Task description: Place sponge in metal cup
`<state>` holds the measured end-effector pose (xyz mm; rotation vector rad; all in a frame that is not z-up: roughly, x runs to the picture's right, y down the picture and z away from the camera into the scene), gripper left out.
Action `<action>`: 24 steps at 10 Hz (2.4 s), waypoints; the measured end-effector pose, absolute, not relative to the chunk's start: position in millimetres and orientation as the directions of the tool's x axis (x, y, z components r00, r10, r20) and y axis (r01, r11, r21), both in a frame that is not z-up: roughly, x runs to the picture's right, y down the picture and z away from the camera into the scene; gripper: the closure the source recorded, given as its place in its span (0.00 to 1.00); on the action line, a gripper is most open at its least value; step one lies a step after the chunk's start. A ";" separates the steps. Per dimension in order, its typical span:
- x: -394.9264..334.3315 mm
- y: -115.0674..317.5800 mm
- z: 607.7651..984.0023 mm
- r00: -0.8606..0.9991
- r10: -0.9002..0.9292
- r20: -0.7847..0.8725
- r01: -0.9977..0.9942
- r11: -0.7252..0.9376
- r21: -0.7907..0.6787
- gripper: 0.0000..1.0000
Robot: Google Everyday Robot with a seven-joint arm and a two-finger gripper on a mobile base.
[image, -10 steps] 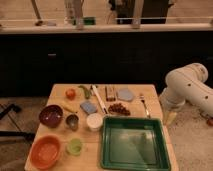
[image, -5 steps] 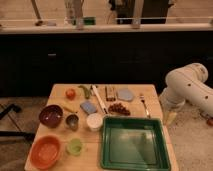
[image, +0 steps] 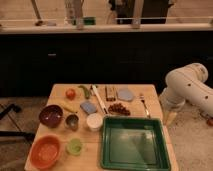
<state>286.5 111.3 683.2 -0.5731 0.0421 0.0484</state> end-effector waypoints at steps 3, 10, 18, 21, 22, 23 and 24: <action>286.4 111.1 683.1 0.998 0.035 -0.053 -0.058 0.839 -0.541 0.20; 286.4 110.7 683.1 0.998 0.041 -0.055 -0.064 0.839 -0.541 0.20; 192.8 83.2 717.5 0.931 0.355 0.089 -0.252 0.798 -0.547 0.20; 148.3 70.3 729.1 0.908 0.404 0.112 -0.279 0.781 -0.558 0.20; 136.0 67.9 730.7 0.906 0.404 0.126 -0.270 0.781 -0.563 0.20; 124.4 66.6 731.4 0.907 0.397 0.141 -0.254 0.782 -0.568 0.20; 123.2 66.6 731.3 0.908 0.393 0.145 -0.248 0.784 -0.569 0.20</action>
